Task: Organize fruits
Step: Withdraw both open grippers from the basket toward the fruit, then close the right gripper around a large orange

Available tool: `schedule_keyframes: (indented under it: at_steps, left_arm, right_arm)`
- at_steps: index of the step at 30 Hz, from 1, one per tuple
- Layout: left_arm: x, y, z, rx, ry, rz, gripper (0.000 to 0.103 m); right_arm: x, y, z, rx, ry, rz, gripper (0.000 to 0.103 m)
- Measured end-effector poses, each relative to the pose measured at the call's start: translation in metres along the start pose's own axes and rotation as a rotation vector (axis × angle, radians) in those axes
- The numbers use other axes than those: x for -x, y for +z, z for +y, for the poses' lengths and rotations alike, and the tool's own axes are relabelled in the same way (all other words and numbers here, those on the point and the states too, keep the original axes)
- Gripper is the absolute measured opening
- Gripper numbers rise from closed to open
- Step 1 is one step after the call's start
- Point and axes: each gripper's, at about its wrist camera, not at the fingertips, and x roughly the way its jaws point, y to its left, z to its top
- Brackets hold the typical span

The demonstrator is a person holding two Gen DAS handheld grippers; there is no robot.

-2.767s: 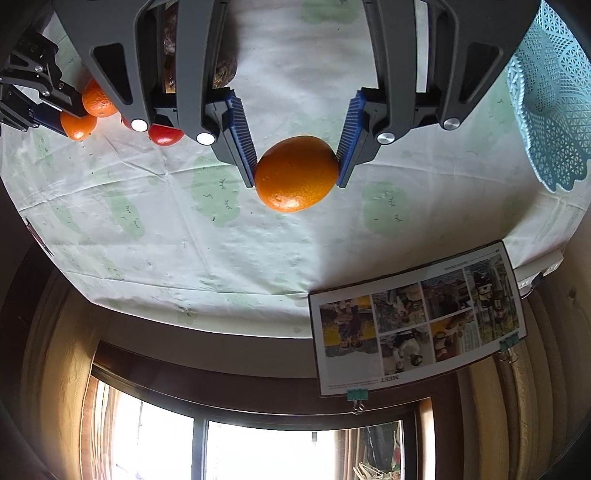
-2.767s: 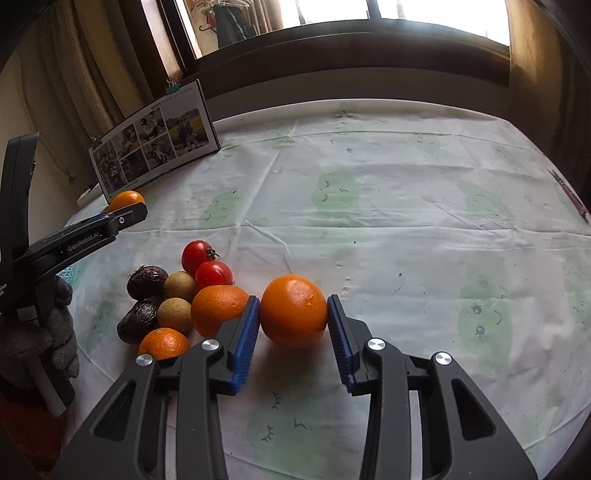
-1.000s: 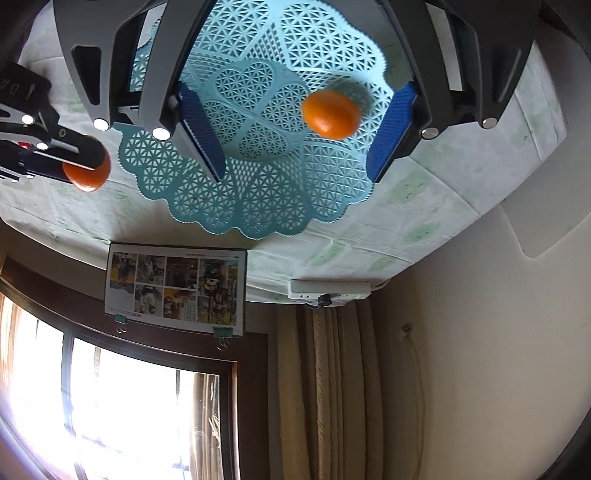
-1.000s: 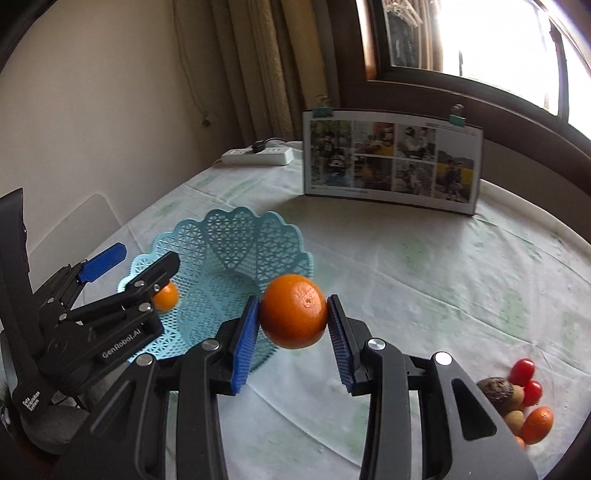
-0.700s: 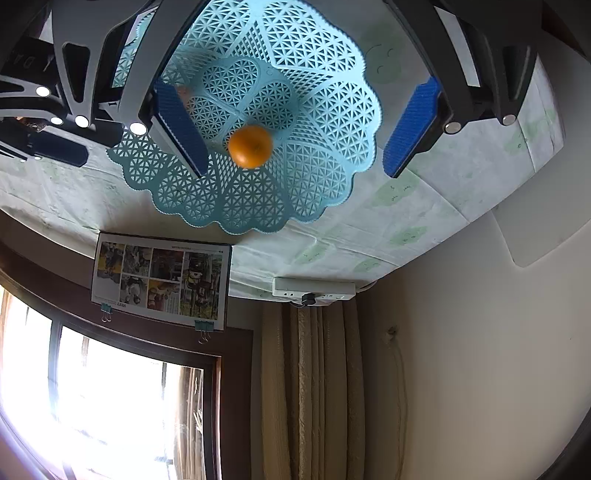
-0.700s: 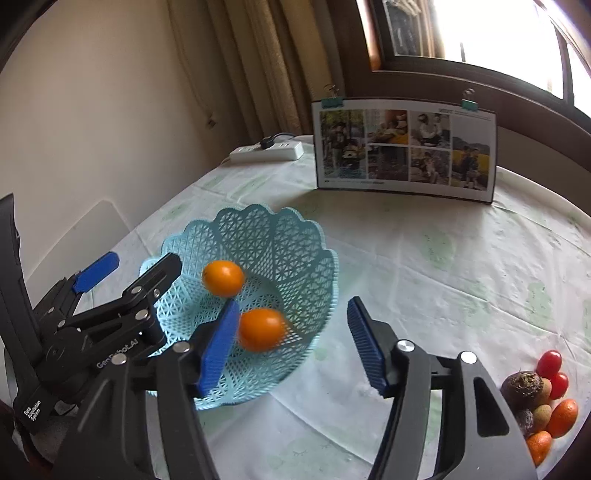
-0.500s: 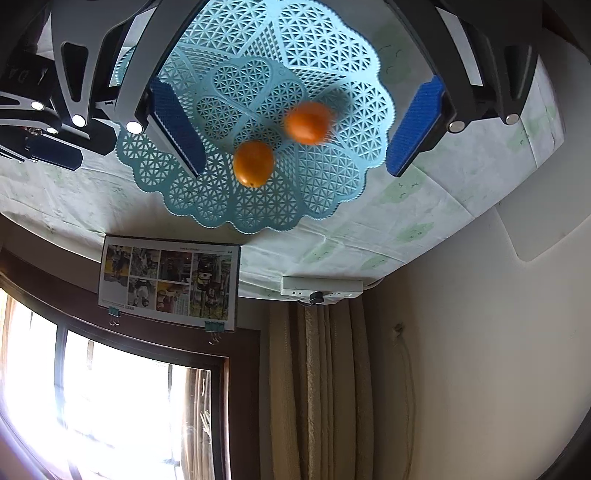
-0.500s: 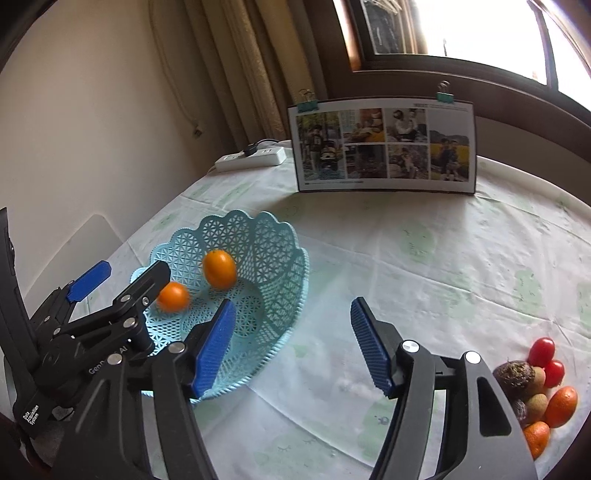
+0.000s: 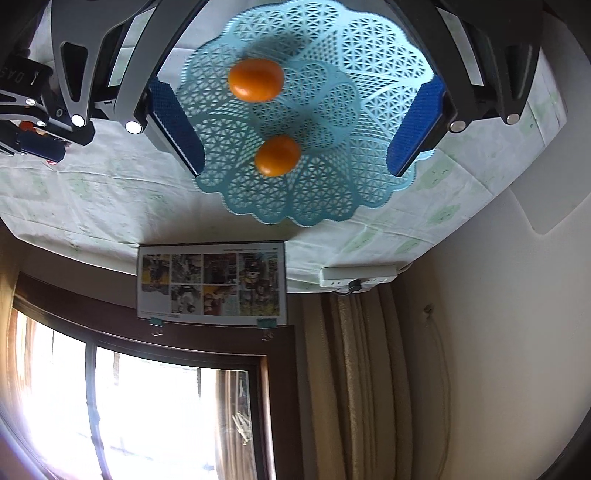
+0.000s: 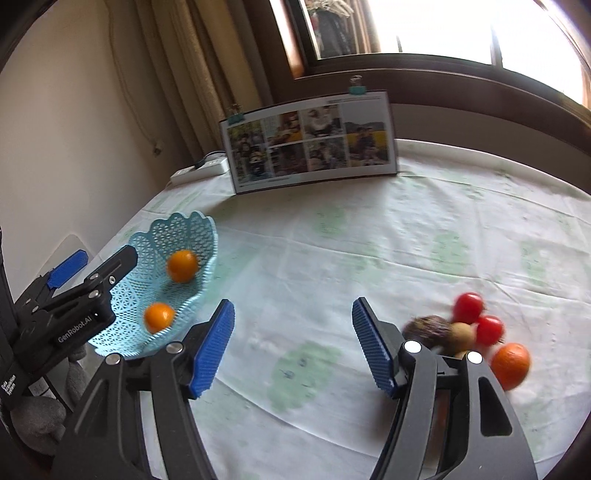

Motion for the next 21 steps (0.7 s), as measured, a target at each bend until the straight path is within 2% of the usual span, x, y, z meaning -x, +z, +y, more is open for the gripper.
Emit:
schedule_keyframes:
  at_steps: [12,21]
  left_arm:
    - [0.005,-0.002,-0.059,-0.105,-0.083,-0.002,0.1]
    - [0.006,-0.006,-0.088,-0.155,-0.119,0.015,0.1]
  right_arm:
    - [0.037,-0.037,-0.077,-0.122,-0.141,-0.001,0.066]
    - [0.032,-0.06,-0.099,-0.133,-0.163,0.065,0.064]
